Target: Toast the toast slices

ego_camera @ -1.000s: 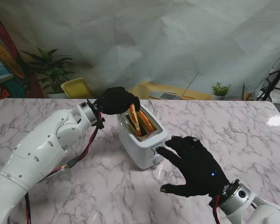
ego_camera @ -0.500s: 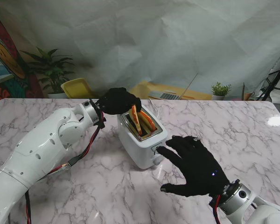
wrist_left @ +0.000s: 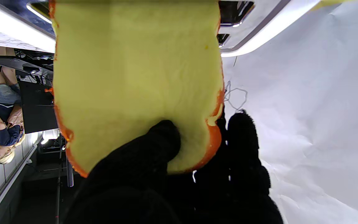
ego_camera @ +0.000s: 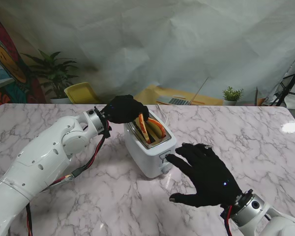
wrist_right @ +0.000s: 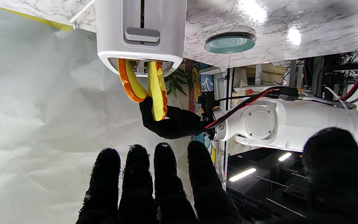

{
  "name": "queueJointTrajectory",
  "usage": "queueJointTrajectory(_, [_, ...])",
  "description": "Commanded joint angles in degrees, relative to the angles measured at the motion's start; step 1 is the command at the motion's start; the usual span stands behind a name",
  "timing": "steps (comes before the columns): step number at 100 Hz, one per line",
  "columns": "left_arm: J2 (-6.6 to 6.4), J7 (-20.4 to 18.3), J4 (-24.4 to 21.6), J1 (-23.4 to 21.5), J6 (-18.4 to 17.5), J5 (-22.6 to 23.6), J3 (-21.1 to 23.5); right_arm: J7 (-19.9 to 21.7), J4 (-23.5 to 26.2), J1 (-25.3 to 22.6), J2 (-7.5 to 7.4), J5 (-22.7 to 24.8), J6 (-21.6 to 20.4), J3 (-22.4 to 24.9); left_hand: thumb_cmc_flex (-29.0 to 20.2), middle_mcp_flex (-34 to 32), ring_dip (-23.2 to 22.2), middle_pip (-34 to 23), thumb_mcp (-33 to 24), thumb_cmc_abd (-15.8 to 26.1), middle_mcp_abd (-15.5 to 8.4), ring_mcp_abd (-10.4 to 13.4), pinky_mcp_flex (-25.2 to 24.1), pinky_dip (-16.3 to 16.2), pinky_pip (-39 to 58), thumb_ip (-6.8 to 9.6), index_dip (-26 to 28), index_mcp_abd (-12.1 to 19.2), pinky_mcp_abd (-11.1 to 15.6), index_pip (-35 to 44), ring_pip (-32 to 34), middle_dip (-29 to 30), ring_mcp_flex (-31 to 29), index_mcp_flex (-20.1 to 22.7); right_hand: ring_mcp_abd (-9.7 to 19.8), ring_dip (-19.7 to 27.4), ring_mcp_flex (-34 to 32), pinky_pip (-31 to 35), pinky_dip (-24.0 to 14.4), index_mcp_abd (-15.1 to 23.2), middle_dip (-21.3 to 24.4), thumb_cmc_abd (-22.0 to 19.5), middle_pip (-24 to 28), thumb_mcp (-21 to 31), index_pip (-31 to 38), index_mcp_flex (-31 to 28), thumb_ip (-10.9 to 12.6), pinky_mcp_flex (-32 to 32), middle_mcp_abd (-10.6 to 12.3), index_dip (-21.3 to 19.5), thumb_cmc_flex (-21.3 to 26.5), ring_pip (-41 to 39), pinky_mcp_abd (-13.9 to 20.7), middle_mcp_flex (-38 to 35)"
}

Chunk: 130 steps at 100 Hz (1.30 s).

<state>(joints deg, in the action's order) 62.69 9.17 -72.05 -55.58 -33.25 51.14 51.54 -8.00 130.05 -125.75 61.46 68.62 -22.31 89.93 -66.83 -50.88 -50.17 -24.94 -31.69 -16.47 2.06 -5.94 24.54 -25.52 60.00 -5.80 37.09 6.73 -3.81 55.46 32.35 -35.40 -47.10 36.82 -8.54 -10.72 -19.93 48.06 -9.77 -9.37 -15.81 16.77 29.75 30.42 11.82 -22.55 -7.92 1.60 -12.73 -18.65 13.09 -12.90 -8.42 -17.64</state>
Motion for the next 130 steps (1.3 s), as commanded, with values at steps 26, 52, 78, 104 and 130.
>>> queueJointTrajectory(26, [-0.11,-1.38,-0.39,-0.86,-0.42,0.01,0.16,-0.14,-0.12,-0.15,-0.02,0.15,0.68,-0.4,-4.4,-4.33,0.34,-3.91,1.86,3.53,-2.49,0.59,-0.67,-1.38,-1.45,0.18,3.52,3.01,2.7,10.82,1.21,-1.22,-1.2,3.77,0.29,1.21,1.79,-1.22,0.76,-1.97,0.61,-1.67,-1.3,-1.1,-1.44,0.08,1.32,-1.08,-0.96,-0.35,-1.17,2.36,1.51,1.64])
queueJointTrajectory(52, [-0.12,-1.16,0.37,-0.18,-0.94,0.43,-1.28,-0.23,-0.22,-0.31,-0.02,0.21,0.63,-0.22,-6.75,-2.26,3.58,-2.08,6.79,5.4,-1.36,-0.11,-1.55,-3.63,-2.91,0.97,0.88,0.37,2.23,6.81,0.15,0.76,0.71,2.32,0.18,1.22,1.77,-1.21,0.79,-1.87,0.63,-1.61,-1.37,-1.08,-1.45,-0.01,1.33,-0.97,-0.9,-0.48,-1.14,2.4,1.44,1.57])
queueJointTrajectory(78, [-0.72,-2.31,-0.58,-0.34,-1.58,1.99,-0.93,-0.05,-0.24,-0.36,0.0,0.05,0.83,-0.19,-5.6,0.7,5.4,7.16,11.97,-0.8,-0.24,-0.81,-4.5,-3.68,-5.83,1.29,-10.5,-2.13,2.06,1.8,-5.71,0.54,4.55,-3.33,0.22,1.23,1.75,-1.21,0.81,-1.84,0.62,-1.56,-1.39,-1.06,-1.51,0.03,1.33,-0.99,-0.99,-0.58,-1.11,2.4,1.46,1.57])
queueJointTrajectory(104, [-1.67,-4.9,-2.83,-1.73,-1.85,3.8,1.21,0.17,-0.38,-0.11,-0.03,-0.06,0.88,-0.38,-1.27,15.64,17.83,3.35,15.93,-2.48,2.14,-1.02,-10.89,-2.55,-10.38,1.51,-10.88,-9.2,1.52,-9.68,-7.76,13.01,15.38,-10.43,0.2,1.23,1.78,-1.21,0.83,-1.86,0.62,-1.44,-1.4,-0.98,-1.51,-0.1,1.33,-1.01,-0.95,-0.68,-1.01,2.42,1.46,1.57])
queueJointTrajectory(130, [-2.21,-4.87,-4.71,-3.04,-1.43,6.44,2.96,0.43,-0.53,0.3,-0.09,0.03,1.0,-0.7,10.39,31.69,21.85,7.28,8.25,0.4,6.28,-3.84,-20.65,0.22,-14.86,1.65,-13.72,-18.4,0.27,-29.83,-9.83,15.76,31.57,-17.89,0.28,1.22,1.73,-1.26,0.87,-1.99,0.59,-1.5,-1.35,-0.89,-1.53,-0.28,1.31,-1.02,-0.96,-0.74,-1.1,2.39,1.52,1.49])
